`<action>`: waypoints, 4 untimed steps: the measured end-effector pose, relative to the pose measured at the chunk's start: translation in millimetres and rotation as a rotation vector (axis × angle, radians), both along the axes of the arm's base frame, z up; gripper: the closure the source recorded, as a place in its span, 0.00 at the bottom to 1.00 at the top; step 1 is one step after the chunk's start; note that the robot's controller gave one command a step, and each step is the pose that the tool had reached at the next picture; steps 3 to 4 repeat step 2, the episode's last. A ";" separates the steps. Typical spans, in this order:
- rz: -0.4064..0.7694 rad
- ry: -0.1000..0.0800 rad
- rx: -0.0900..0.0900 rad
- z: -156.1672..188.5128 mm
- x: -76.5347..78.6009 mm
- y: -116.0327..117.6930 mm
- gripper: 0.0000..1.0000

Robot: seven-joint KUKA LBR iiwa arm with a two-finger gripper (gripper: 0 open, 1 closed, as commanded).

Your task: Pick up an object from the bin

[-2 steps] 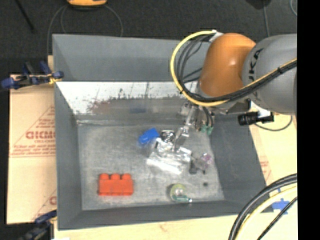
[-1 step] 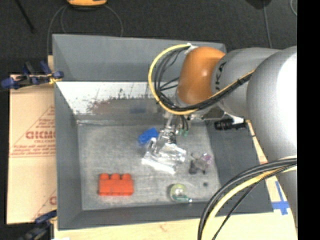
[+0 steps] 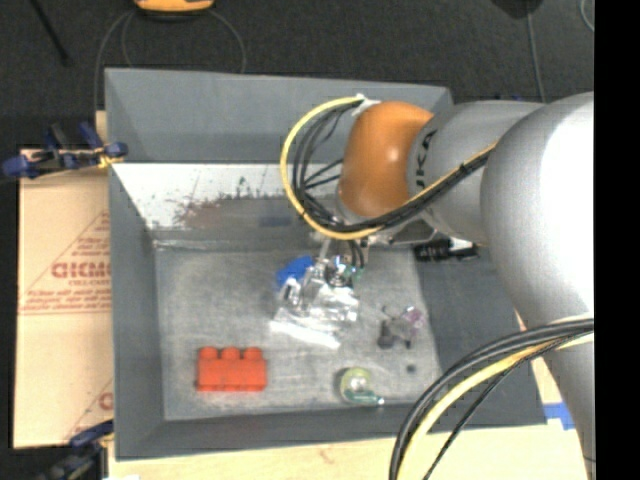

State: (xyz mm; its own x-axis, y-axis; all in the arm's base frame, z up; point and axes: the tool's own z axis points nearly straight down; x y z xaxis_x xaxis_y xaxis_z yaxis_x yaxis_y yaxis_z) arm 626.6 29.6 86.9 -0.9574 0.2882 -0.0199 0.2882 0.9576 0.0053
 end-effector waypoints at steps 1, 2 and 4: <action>0.004 0.014 0.001 -0.1 -2.3 2.2 1.00; 0.010 0.012 0.002 134.0 -8.1 10.5 1.00; 0.010 0.012 0.002 134.0 -8.1 10.5 1.00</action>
Offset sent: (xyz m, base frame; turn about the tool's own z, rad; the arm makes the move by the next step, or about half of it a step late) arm 0.0000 0.0000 0.0000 0.0000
